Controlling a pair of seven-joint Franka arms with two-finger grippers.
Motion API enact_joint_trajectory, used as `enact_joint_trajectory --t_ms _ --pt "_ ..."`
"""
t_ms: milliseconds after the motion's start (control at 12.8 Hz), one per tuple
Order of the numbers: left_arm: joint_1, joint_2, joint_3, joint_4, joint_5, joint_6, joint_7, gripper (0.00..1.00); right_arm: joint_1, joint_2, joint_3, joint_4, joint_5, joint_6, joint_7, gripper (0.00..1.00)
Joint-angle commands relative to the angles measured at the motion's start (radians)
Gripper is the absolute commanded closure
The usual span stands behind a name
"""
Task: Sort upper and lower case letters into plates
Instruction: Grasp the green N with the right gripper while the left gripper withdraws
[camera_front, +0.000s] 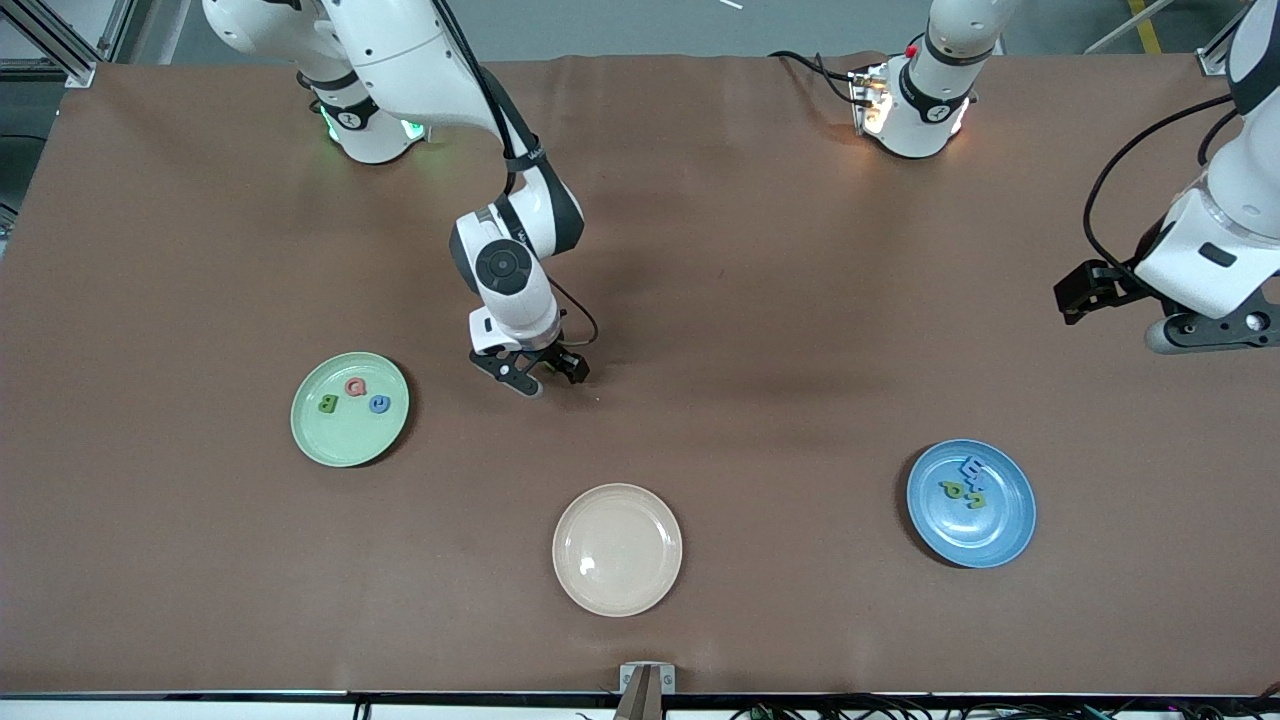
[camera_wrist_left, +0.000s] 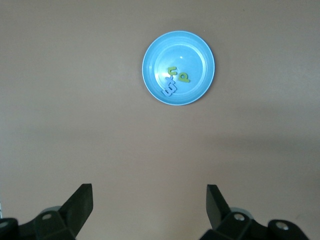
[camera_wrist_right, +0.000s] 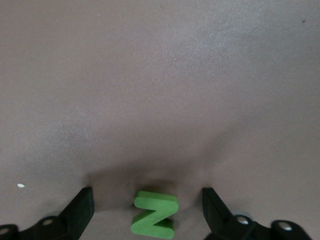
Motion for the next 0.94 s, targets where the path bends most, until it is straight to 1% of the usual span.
enact_joint_trajectory --t_ms 0,156,234,312,390,468,546,624,780,858 --pt "-0.160 -0.137 0.255 0.014 -0.135 -0.018 0.034 0.00 0.024 -0.014 -0.011 -0.024 0.019 -0.002 0.002 0.19" --pt "-0.332 -0.200 0.482 0.003 -0.202 -0.019 0.034 0.00 0.027 -0.014 -0.011 -0.027 0.020 -0.007 0.003 0.34" --pt "-0.421 -0.217 0.594 0.000 -0.223 -0.027 0.049 0.00 0.030 -0.015 -0.011 -0.030 0.019 -0.014 0.003 0.44" --pt "-0.496 -0.234 0.697 -0.008 -0.238 -0.041 0.075 0.00 0.030 -0.015 -0.011 -0.030 0.020 -0.025 0.003 0.56" --pt "-0.564 -0.255 0.804 -0.034 -0.278 -0.042 0.091 0.00 0.032 -0.018 -0.011 -0.030 0.020 -0.046 0.003 0.71" --pt "-0.605 -0.281 0.886 -0.057 -0.318 -0.042 0.120 0.00 0.029 -0.027 -0.012 -0.028 0.020 -0.065 -0.001 0.84" --pt "-0.654 -0.313 0.947 -0.092 -0.329 -0.030 0.187 0.00 0.023 -0.035 -0.015 -0.022 0.019 -0.094 -0.009 0.96" --pt "-0.700 -0.342 1.004 -0.127 -0.337 -0.013 0.200 0.00 0.018 -0.049 -0.022 -0.020 0.019 -0.120 -0.020 0.98" --pt "-0.725 -0.388 1.043 -0.175 -0.404 0.005 0.200 0.00 -0.028 -0.099 -0.023 -0.010 0.017 -0.176 -0.078 0.99" --pt "-0.756 -0.407 1.058 -0.190 -0.409 0.014 0.200 0.00 -0.071 -0.128 -0.023 0.010 0.017 -0.242 -0.136 1.00"
